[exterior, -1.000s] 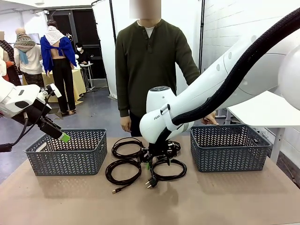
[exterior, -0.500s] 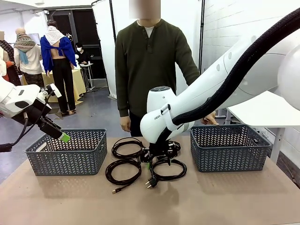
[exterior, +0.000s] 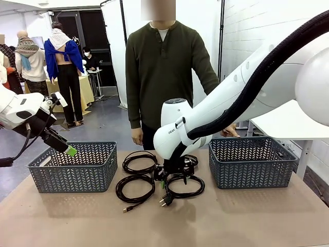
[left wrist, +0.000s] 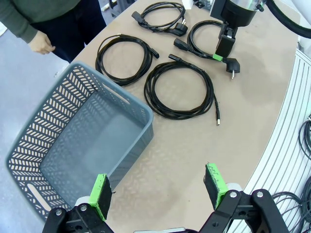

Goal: Organize the cables according to human instructions.
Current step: Pick up a bundle of cables and place it in the basket indicated by the human.

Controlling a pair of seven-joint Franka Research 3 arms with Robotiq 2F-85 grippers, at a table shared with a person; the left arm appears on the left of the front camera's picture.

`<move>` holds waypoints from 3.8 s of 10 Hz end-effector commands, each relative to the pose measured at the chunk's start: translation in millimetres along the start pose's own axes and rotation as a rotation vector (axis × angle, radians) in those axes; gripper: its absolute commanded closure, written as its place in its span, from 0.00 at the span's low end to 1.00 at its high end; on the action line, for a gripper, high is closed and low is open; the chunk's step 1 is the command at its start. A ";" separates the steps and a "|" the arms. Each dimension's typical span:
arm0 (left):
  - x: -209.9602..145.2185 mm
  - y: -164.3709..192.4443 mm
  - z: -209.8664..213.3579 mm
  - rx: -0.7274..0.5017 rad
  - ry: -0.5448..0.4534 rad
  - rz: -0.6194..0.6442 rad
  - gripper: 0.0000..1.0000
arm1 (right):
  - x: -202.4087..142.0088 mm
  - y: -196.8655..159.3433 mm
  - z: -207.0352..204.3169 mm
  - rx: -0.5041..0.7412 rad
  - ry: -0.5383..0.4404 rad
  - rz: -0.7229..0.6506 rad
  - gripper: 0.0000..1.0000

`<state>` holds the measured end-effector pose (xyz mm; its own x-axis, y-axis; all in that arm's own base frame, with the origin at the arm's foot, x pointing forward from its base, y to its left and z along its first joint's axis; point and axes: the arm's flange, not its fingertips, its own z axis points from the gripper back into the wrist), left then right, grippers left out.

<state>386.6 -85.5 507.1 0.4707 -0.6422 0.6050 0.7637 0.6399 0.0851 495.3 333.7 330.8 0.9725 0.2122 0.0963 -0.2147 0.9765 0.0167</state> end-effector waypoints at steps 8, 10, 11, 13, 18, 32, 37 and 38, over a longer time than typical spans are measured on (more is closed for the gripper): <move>-0.5 2.4 -1.3 -0.006 -0.011 0.010 0.00 | 16.1 7.1 -17.8 -0.039 -0.006 -0.053 0.00; -0.5 2.4 -1.3 -0.006 -0.011 0.010 0.00 | 17.1 6.9 -23.1 -0.046 0.002 -0.060 0.00; -0.5 2.4 -1.3 -0.006 -0.011 0.010 0.00 | 17.4 6.0 -24.2 -0.051 0.002 -0.061 0.00; -0.5 2.4 -1.3 -0.006 -0.011 0.010 0.00 | 19.2 5.9 -25.7 -0.057 0.004 -0.067 0.00; -0.5 2.4 -1.3 -0.006 -0.011 0.010 0.00 | 26.9 11.6 -31.9 -0.080 0.016 -0.085 0.31; -0.5 2.4 -1.3 -0.006 -0.011 0.010 0.00 | 13.4 6.6 30.4 -0.070 0.040 -0.026 1.00; -0.5 2.4 -1.3 -0.006 -0.011 0.010 0.00 | -13.6 -10.3 121.3 -0.070 0.067 0.284 1.00; -0.5 2.4 -1.3 -0.006 -0.011 0.010 0.00 | -16.8 -17.6 140.2 -0.051 0.068 0.354 1.00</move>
<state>386.6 -85.5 507.1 0.4708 -0.6423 0.6048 0.7637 0.6400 0.0851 474.5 323.9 460.5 0.8763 0.4809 0.0289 -0.4769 0.8743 -0.0906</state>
